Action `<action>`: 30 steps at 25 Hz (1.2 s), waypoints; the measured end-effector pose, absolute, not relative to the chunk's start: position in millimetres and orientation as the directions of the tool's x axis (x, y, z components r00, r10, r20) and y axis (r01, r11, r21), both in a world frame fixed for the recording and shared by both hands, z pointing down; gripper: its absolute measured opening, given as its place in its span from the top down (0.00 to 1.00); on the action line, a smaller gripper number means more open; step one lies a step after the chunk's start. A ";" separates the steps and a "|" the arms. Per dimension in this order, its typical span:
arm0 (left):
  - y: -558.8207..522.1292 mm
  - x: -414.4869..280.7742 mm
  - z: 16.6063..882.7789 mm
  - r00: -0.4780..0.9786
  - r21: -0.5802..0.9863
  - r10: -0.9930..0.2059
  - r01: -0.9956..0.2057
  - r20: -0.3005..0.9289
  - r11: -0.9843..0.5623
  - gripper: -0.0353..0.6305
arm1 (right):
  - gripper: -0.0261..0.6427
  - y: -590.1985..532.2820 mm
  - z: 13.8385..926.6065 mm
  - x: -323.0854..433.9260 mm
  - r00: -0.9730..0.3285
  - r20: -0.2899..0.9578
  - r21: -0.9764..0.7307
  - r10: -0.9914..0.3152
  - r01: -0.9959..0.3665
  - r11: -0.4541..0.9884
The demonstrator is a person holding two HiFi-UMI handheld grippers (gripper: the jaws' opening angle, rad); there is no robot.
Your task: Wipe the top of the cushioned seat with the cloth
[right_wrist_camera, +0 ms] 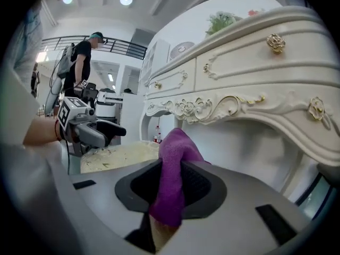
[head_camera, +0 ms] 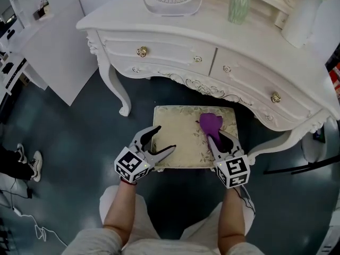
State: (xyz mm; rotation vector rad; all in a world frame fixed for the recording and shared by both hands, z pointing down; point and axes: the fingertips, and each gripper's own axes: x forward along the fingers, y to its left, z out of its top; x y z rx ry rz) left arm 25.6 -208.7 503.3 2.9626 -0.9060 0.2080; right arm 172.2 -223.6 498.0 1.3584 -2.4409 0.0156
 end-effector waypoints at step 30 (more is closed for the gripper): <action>-203.1 34.7 541.2 0.861 0.049 -0.451 -0.474 0.236 -0.879 0.07 | 0.83 -287.0 504.9 275.1 -0.002 0.499 0.291 -0.867 -0.942 0.169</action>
